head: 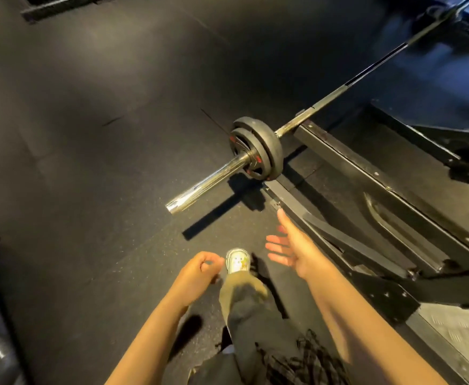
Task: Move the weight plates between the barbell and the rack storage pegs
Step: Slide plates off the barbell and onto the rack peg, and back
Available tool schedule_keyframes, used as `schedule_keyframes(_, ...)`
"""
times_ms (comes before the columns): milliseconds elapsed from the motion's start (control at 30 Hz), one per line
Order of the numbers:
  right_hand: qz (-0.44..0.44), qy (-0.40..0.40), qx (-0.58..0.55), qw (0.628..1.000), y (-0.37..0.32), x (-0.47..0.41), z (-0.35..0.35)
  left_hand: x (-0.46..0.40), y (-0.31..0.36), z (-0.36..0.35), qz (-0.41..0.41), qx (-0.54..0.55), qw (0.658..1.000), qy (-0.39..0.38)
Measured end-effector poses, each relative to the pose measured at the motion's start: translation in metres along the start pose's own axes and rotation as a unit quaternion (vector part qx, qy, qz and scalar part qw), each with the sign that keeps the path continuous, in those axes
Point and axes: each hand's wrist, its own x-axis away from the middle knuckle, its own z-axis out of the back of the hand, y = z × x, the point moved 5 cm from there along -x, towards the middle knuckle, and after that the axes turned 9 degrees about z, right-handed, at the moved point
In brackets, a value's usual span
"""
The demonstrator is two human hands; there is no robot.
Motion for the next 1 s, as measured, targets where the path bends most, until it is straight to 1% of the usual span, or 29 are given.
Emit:
schedule_keyframes(67,-0.008,0.004,-0.045,0.999,-0.016,-0.036,-0.013,-0.027,0.012,0.023,-0.009,-0.005,1.0,0.014)
schedule_keyframes(167,-0.021,0.017,-0.143,0.989,-0.047,-0.106,-0.035,-0.083,0.04,0.059,0.004,-0.009,1.0,0.029)
schedule_keyframes(300,-0.041,0.065,-0.083,0.994,-0.074,-0.179,-0.043,-0.158,0.079,0.077,0.026,-0.044,0.998,0.027)
schedule_keyframes(367,-0.044,0.108,-0.074,0.99,-0.084,-0.203,-0.043,-0.189,0.101,0.077,0.028,-0.042,0.998,0.023)
schedule_keyframes(467,-0.056,0.131,-0.062,0.988,-0.096,-0.238,-0.045,-0.23,0.137,0.076,0.019,-0.027,0.999,0.023)
schedule_keyframes(533,-0.067,0.133,-0.078,0.986,-0.097,-0.251,-0.048,-0.246,0.153,0.075,0.049,-0.039,0.998,0.013)
schedule_keyframes(600,-0.079,0.155,-0.097,0.98,-0.097,-0.263,-0.05,-0.263,0.162,0.076,0.083,-0.068,0.994,-0.002)
schedule_keyframes(700,-0.078,0.188,-0.099,0.974,-0.098,-0.274,-0.054,-0.285,0.177,0.08,0.1,-0.11,0.989,-0.023)
schedule_keyframes(833,-0.102,0.203,-0.146,0.963,-0.086,-0.281,-0.056,-0.32,0.207,0.076,0.087,-0.16,0.983,-0.015)
schedule_keyframes(900,-0.105,0.212,-0.137,0.962,-0.083,-0.283,-0.053,-0.342,0.22,0.07,0.077,-0.191,0.978,-0.018)
schedule_keyframes(933,-0.101,0.21,-0.134,0.963,-0.082,-0.285,-0.052,-0.353,0.226,0.068,0.074,-0.211,0.974,-0.026)
schedule_keyframes(1000,-0.061,0.2,-0.141,0.968,-0.091,-0.286,-0.05,-0.377,0.238,0.066,0.05,-0.267,0.962,-0.038)
